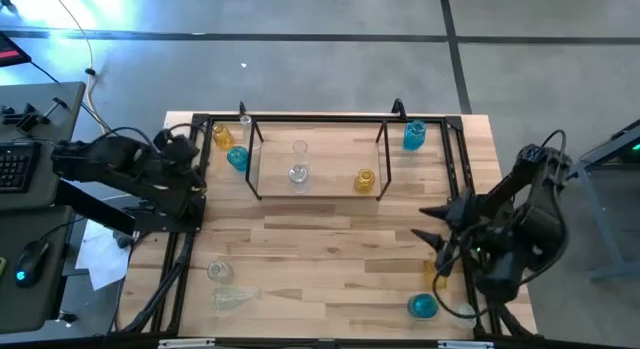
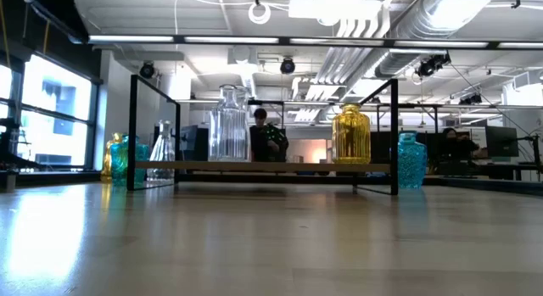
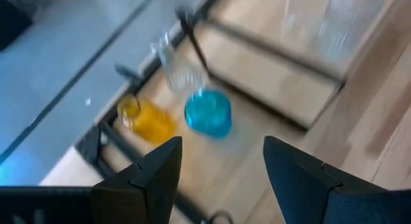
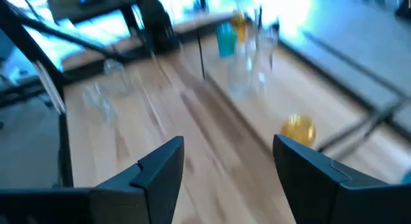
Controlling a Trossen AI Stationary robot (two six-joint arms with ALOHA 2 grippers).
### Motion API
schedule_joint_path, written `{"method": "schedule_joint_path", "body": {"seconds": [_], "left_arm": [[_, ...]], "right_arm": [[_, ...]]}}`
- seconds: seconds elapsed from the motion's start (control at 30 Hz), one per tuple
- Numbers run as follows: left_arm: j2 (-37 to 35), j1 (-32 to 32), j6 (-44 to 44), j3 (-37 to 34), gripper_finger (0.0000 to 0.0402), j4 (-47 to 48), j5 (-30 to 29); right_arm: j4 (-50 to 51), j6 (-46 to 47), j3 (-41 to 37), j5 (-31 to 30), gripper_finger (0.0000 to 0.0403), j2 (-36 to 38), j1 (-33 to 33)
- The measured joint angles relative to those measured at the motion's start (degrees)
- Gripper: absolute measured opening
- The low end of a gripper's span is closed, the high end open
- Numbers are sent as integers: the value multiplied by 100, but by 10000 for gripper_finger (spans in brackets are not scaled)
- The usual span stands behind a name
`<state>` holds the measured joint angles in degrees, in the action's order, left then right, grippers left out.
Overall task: Sort vases onto shelf
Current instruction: Put the blue vase on the shelf
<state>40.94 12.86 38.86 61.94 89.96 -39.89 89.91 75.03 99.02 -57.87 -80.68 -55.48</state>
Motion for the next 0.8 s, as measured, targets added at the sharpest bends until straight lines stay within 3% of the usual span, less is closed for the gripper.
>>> {"method": "schedule_joint_path", "body": {"seconds": [0.2,0.37,0.53,0.8], "left_arm": [[3,-621,-614,-875,211,-45,604],[3,-1320,-1531,-1383,211,-933,641],[106,-2351,-2899,-1454,211,-1896,1139],[271,-4264,-4605,-1456,211,-2371,2345]], "right_arm": [[-193,-939,523,-371,222,-26,0],[-145,-958,514,-448,222,-41,0],[-147,-954,514,-450,222,-66,0],[-144,-992,511,-425,222,-68,0]]}}
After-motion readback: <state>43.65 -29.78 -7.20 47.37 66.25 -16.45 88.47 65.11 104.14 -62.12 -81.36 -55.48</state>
